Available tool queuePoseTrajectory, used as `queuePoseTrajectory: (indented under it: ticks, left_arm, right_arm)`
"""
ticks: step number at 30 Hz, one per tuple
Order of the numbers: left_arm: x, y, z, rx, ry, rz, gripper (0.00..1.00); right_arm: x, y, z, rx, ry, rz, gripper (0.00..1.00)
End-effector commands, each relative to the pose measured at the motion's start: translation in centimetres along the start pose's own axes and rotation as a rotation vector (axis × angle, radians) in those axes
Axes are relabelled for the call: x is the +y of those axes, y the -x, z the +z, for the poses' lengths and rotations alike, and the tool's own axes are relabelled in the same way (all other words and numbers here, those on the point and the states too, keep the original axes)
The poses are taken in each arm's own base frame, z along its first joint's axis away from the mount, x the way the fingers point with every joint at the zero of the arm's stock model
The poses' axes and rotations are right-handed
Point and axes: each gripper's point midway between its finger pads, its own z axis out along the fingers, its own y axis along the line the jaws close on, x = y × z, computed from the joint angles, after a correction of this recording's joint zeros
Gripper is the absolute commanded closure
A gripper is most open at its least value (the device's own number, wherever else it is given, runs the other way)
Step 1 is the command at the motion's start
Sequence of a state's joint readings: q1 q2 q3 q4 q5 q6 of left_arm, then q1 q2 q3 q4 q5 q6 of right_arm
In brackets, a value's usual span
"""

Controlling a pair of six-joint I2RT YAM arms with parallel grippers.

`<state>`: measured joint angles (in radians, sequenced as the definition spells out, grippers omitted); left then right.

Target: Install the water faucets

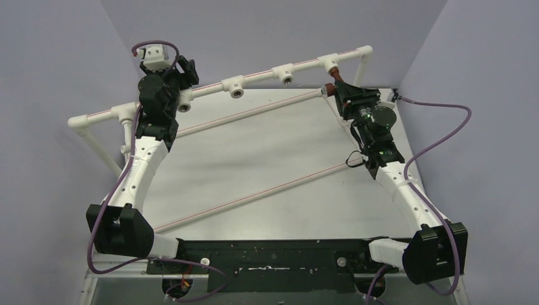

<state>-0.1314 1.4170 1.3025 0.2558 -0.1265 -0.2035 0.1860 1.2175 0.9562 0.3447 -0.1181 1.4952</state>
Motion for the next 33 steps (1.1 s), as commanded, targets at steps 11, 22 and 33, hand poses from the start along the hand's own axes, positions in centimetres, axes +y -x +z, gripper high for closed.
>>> queuePoseTrajectory:
  ticks: [11, 22, 33]
  left_arm:
    - [1.6, -12.4, -1.6, 0.379, 0.007, 0.069, 0.34]
    - [1.6, -12.3, -1.6, 0.378, 0.009, 0.068, 0.34]
    - [1.6, -12.3, -1.7, 0.378, 0.007, 0.069, 0.34]
  right_arm:
    - [11.9, 1.1, -4.4, -0.071, 0.339, 0.264, 0.8]
    - [9.5, -0.5, -4.0, -0.019, 0.282, 0.209, 0.45]
    - [7.1, -1.8, -4.6, -0.005, 0.193, 0.145, 0.33]
